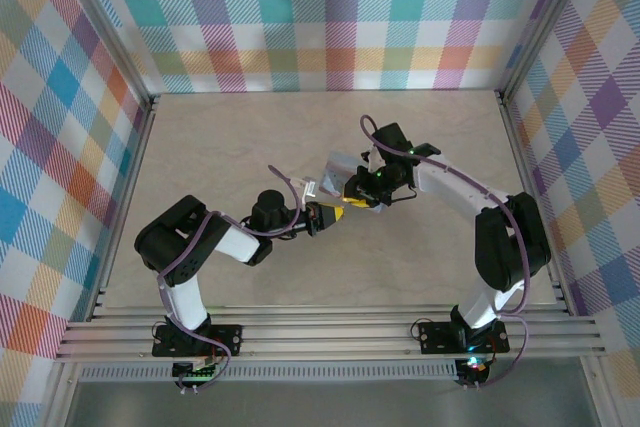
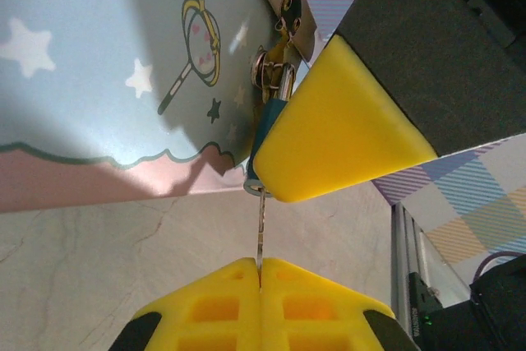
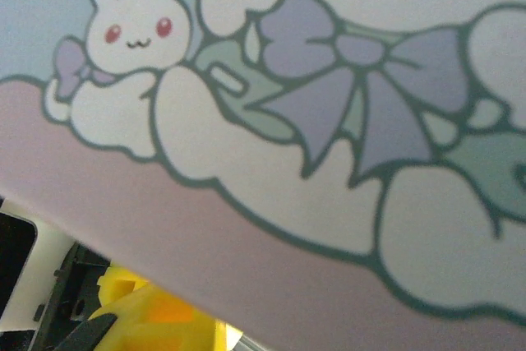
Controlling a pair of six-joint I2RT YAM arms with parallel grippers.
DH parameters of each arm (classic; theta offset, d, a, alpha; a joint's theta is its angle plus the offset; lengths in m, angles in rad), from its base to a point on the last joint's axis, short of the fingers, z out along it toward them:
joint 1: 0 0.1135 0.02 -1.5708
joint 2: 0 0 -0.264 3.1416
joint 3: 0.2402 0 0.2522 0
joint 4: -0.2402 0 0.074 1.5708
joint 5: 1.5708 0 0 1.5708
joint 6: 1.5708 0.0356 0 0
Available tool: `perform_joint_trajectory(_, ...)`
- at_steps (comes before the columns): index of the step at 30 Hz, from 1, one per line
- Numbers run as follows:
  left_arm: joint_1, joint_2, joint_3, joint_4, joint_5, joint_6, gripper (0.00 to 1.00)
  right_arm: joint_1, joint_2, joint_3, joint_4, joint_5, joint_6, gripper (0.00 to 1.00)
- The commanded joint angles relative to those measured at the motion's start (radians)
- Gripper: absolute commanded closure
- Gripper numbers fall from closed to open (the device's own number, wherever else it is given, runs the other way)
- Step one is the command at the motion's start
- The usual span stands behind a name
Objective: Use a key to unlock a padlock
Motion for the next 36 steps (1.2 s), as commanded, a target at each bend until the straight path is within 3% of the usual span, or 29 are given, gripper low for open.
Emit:
perform_joint_trajectory(1,0.018,-0.060,0.051,0.106,0.076,-0.034,1.00,0.014,-0.020,-0.010,-0.015,-0.067,-0.036,1.00)
perform_joint_trajectory(4,0.033,-0.056,0.076,0.106,0.132,-0.065,1.00,0.013,-0.025,-0.007,-0.024,-0.071,-0.057,1.00)
perform_joint_trajectory(11,0.034,-0.020,0.092,0.102,0.137,-0.078,1.00,0.009,-0.055,-0.018,-0.008,-0.093,-0.047,1.00)
perform_joint_trajectory(36,-0.040,0.023,0.061,0.144,-0.039,-0.040,1.00,-0.049,-0.069,-0.121,0.160,-0.228,0.057,1.00)
